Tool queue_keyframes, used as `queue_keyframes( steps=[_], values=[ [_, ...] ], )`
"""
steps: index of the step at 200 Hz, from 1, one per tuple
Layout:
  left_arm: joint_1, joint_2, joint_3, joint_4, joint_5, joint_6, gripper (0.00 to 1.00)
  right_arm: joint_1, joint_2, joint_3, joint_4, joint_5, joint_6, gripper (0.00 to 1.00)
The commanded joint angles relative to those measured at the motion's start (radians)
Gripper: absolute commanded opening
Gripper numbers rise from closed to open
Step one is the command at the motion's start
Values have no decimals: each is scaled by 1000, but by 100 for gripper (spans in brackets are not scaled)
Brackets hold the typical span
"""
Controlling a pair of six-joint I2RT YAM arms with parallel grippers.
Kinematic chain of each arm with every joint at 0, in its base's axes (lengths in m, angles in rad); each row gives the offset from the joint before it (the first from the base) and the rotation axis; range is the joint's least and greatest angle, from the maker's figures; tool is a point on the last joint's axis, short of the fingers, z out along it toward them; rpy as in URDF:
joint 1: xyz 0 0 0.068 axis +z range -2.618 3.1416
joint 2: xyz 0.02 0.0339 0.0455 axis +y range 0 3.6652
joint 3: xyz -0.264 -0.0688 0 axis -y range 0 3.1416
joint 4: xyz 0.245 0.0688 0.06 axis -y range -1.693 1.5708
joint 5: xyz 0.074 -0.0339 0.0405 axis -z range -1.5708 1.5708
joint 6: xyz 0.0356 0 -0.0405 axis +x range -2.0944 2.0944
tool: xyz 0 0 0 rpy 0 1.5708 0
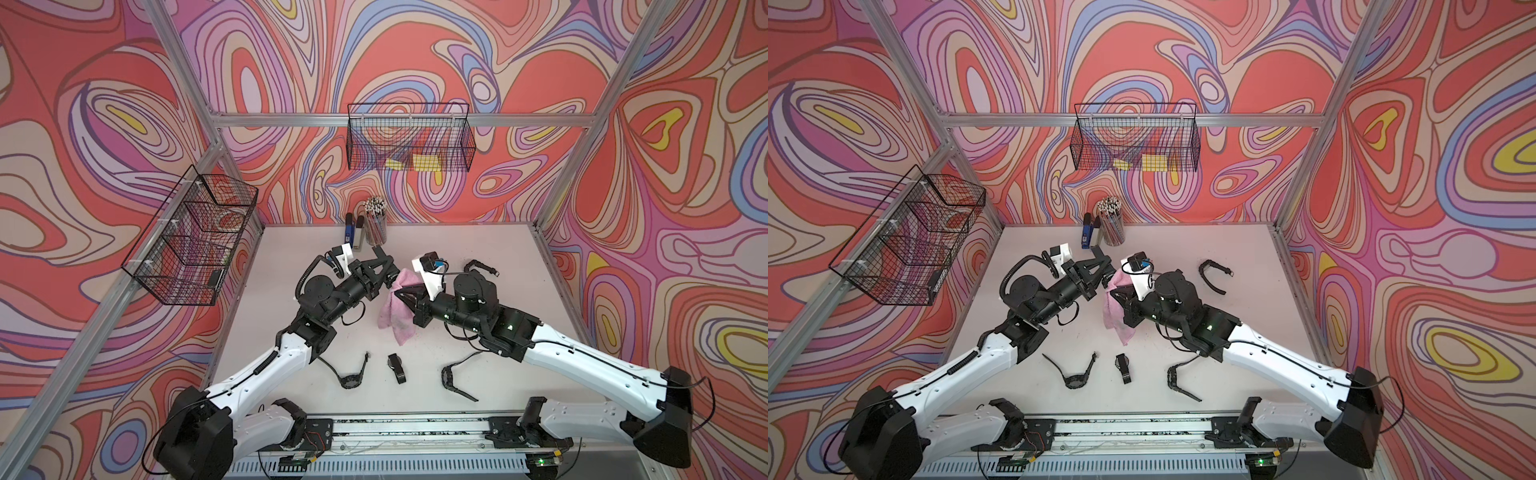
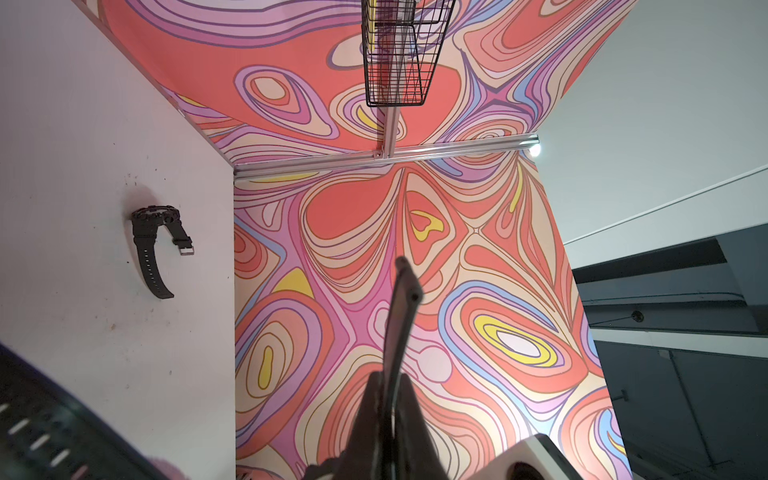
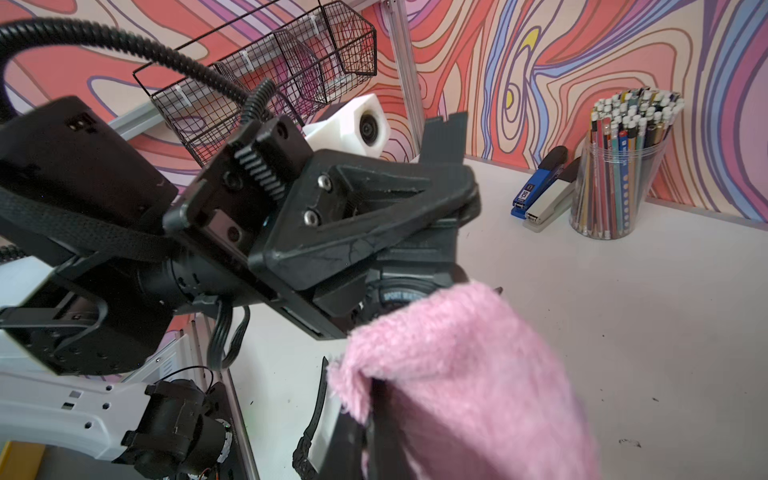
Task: Wipe the watch dial
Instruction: Wipe the dirt from the watch dial.
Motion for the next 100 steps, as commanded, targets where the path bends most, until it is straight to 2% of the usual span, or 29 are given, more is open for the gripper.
queue_keyframes(
  steps=[1, 55, 100],
  values=[
    [-23, 12, 35, 23, -15, 19, 0, 7, 13, 29, 53, 95, -12, 0],
    [-50, 9, 15, 45, -26, 7, 0, 6, 11, 57, 12, 335, -50, 0],
    [-53, -19, 1, 51, -36, -4, 0, 6, 23, 101, -52, 396, -79, 0]
  ],
)
